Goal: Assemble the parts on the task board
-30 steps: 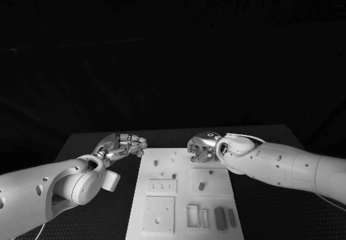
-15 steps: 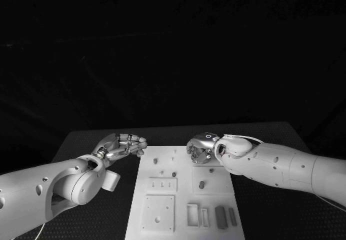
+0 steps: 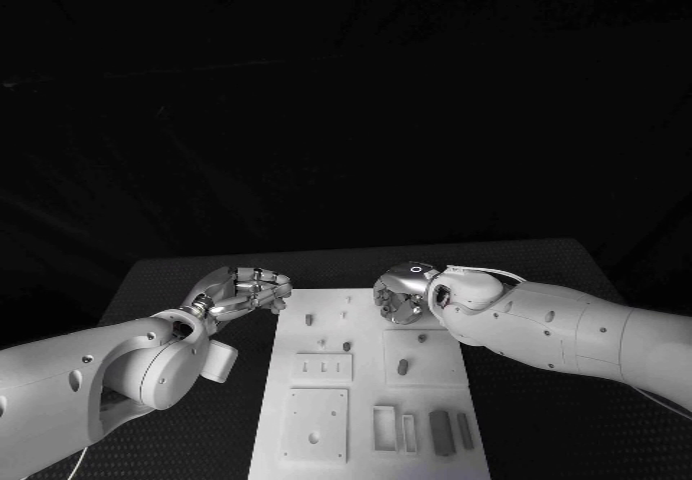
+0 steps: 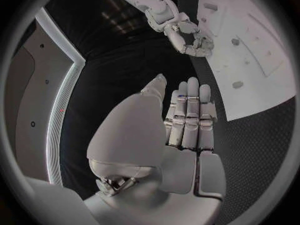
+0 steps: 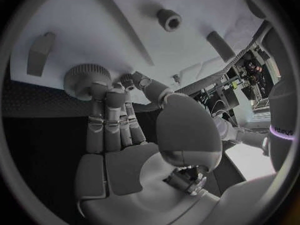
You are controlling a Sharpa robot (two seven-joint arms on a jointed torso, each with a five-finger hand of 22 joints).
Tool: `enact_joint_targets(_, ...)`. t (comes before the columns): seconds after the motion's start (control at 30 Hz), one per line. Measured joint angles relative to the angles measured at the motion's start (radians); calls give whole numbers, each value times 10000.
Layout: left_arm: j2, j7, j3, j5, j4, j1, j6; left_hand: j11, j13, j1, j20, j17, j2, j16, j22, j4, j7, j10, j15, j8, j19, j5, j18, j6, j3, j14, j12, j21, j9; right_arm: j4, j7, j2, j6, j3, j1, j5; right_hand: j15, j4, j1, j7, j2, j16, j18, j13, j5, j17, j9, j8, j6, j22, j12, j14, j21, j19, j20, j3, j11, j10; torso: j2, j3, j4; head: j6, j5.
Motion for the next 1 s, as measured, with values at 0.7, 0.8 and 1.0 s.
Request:
enact_joint_targets(0.7, -1, -46, 0, 9, -6, 0, 48, 0, 1, 0, 1, 21, 0, -38, -2, 79, 0, 0, -1, -39, 1, -56, -11, 0, -23, 0, -1, 0, 1, -14, -146, 60, -380, 53, -53, -528, -415, -167, 218, -312, 388, 491, -163, 607, -2, -10, 442, 638, 1280, -1, 578, -127, 868, 31, -138, 385, -481, 1020, 82, 45, 12, -3, -16)
enact_joint_targets(0.8, 1, -52, 0, 15, -8, 0, 55, 0, 1, 0, 1, 32, 0, -38, -3, 100, 0, 0, -1, -39, 1, -56, -12, 0, -44, 0, -38, 0, 1, 9, -182, 65, -471, 47, -65, -618, -434, -167, 227, -304, 448, 491, -217, 747, -3, -10, 479, 660, 1393, -1, 601, -143, 946, 30, -139, 385, -481, 1021, 89, 46, 11, 3, -16)
enact_joint_targets(1.0, 1, -62, 0, 19, -7, 0, 70, 0, 1, 40, 1, 40, -39, -38, -3, 127, 0, 0, -1, -39, 1, -56, -15, 0, -71, 0, -38, 0, 1, 168, -310, 73, -730, 23, -110, -723, -440, -194, 243, -307, 486, 492, -218, 765, -11, -35, 539, 661, 1465, -2, 616, -148, 1056, 29, -138, 411, -481, 1020, 106, 51, 12, 35, -15)
